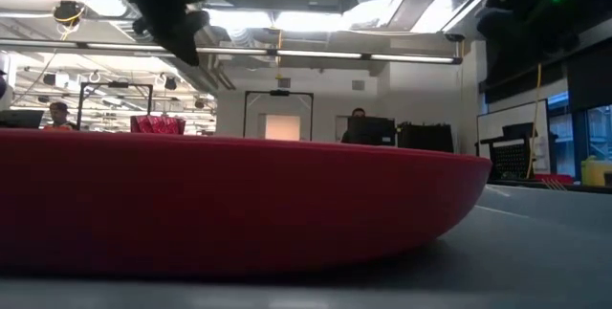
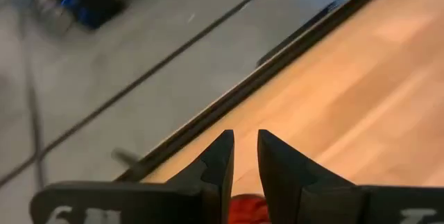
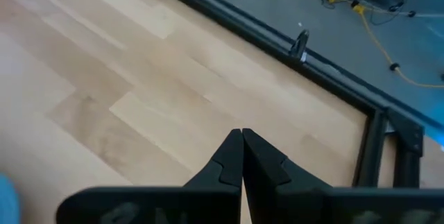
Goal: Pick and place plate/cup/fork/spoon on tray
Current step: Put the purple cup on the serving tray to the top left
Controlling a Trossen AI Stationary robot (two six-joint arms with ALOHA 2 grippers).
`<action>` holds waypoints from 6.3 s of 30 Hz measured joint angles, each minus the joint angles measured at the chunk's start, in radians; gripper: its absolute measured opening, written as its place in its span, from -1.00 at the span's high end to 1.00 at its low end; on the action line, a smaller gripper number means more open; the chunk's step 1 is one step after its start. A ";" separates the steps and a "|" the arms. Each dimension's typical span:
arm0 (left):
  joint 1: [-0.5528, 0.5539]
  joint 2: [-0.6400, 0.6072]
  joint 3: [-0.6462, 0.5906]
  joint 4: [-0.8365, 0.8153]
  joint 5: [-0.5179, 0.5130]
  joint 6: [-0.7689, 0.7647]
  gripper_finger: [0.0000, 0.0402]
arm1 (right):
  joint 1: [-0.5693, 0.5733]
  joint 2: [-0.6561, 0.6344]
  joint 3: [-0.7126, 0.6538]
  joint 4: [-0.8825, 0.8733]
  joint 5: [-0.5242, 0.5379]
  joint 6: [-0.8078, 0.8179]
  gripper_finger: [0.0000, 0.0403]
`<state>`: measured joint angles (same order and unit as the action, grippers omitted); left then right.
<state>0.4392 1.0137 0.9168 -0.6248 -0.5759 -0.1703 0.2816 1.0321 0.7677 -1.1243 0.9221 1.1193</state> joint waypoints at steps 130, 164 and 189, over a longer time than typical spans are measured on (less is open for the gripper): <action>-0.776 0.468 0.343 -0.496 0.327 -0.927 0.97 | 0.000 0.000 0.000 -0.042 -0.208 -0.205 0.97; -0.759 0.584 0.343 -0.455 0.423 -0.868 0.86 | 0.000 0.000 0.000 -0.039 -0.218 -0.205 0.97; -0.732 0.583 0.343 -0.460 0.475 -0.814 0.68 | 0.000 0.000 0.000 -0.039 -0.218 -0.205 0.97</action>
<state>-0.2925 1.5970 1.2598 -1.0843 -0.1004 -0.9845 0.2814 1.0321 0.7677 -1.1633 0.7044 0.9146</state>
